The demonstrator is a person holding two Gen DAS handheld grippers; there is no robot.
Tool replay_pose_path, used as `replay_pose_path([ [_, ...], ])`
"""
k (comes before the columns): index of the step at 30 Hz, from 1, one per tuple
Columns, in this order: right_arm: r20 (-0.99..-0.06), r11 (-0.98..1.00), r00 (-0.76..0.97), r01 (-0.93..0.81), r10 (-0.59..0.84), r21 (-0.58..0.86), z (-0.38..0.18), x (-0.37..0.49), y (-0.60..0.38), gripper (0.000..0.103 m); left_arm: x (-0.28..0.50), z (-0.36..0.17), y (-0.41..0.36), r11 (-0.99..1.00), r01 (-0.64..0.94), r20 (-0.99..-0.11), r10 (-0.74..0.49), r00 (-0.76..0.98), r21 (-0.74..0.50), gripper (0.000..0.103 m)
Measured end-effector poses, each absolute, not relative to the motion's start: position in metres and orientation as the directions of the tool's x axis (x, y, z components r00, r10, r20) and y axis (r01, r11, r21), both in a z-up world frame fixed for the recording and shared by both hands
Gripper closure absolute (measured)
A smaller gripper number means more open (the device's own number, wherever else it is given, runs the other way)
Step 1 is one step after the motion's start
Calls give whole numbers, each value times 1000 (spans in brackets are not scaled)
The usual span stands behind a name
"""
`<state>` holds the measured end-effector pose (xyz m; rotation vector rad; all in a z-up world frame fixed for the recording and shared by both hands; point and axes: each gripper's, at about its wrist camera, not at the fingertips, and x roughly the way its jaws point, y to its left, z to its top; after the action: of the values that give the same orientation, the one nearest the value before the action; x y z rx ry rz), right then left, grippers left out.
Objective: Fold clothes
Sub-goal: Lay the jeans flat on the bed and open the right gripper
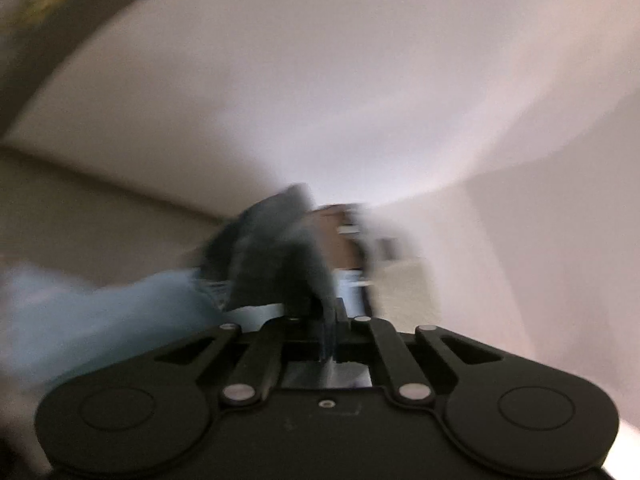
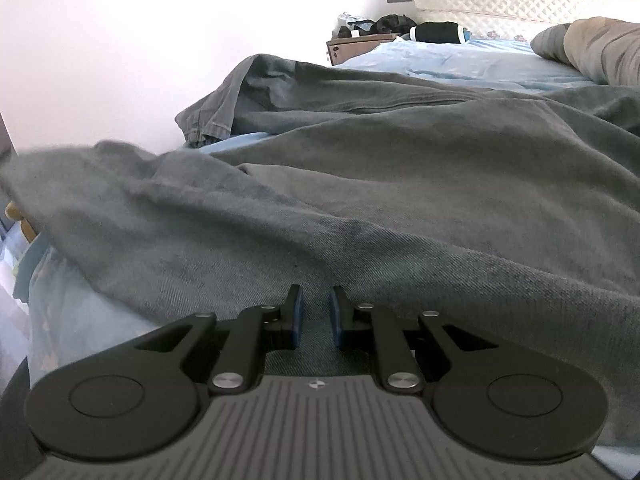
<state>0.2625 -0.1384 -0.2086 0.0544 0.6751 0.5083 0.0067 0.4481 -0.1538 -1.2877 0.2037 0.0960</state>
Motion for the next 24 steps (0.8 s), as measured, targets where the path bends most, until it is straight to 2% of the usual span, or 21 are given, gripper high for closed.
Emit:
replay_pose_path([
  [2, -581, 877, 666, -433, 468, 210, -209, 262, -138, 89, -4, -188, 446, 208, -282, -296, -38, 954, -937, 98],
  [3, -580, 876, 666, -434, 469, 210, -209, 262, -138, 89, -10, -203, 447, 175, -323, -335, -42, 941, -930, 93],
  [5, -577, 876, 668, -435, 470, 210, -210, 262, -139, 89, -18, -211, 445, 160, -365, -374, -29, 927, -917, 89],
  [7, -573, 876, 672, -434, 470, 209, -210, 262, -139, 89, -32, -210, 442, 171, -383, -390, -2, 921, -908, 74],
  [8, -570, 877, 675, -434, 469, 207, -211, 261, -138, 89, -22, -205, 435, 181, -395, -399, 17, 917, -900, 59],
  [9, -567, 878, 678, -433, 468, 205, -211, 260, -138, 89, -12, -203, 439, 197, -417, -417, 41, 908, -887, 55],
  [14, -545, 883, 704, -434, 456, 179, -213, 254, -136, 89, -13, -163, 423, 363, -500, -495, 115, 861, -786, 55],
  [16, -536, 886, 715, -432, 450, 168, -213, 251, -136, 89, -24, -127, 431, 458, -518, -510, 153, 847, -723, 55],
  [21, -533, 908, 741, -393, 407, 147, -204, 242, -142, 87, -1, -96, 372, 634, -499, -535, 156, 831, -590, 54],
  [24, -514, 926, 773, -346, 371, 149, -194, 236, -158, 87, 12, -92, 336, 702, -518, -553, 209, 806, -489, 53],
])
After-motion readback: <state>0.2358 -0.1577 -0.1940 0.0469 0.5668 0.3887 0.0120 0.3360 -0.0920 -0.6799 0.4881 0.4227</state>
